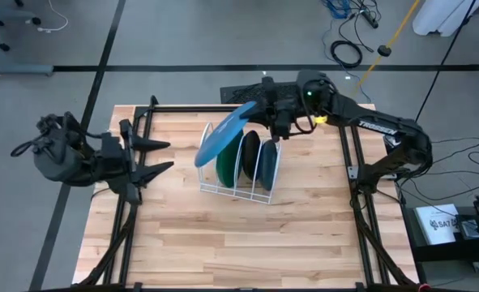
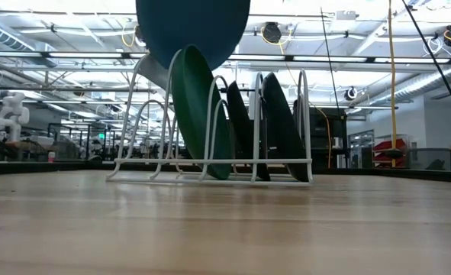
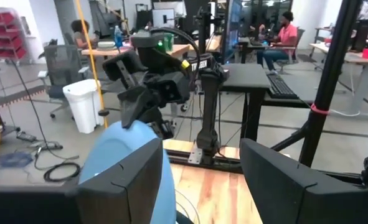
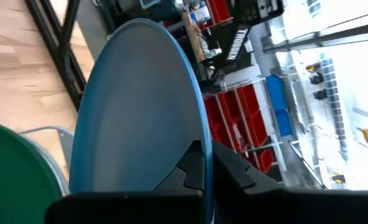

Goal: Sort dishes
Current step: Put the light blue plate into the dish rack

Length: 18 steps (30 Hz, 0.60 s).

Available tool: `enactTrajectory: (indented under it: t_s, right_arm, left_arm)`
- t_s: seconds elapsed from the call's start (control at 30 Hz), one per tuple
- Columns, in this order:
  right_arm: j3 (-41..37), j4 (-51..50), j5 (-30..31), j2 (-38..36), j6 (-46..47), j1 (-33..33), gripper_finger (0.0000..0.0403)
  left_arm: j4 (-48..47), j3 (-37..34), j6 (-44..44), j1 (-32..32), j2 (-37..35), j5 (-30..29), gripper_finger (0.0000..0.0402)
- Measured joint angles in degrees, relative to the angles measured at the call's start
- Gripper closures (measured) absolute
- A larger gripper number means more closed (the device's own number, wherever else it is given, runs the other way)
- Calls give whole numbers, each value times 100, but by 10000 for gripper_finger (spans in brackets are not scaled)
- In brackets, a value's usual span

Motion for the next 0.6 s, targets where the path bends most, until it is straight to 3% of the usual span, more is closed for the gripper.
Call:
enactTrajectory:
  t_s: [0.3, 0.6]
  right_arm:
    - [4, -39, -422, 398, -96, -178, 403]
    - [4, -136, -423, 671, -174, -170, 402]
  left_arm:
    - [-296, -4, -733, 165, 435, 2, 178]
    - [-2530, -9, -3106, 622, 1157, 0, 178]
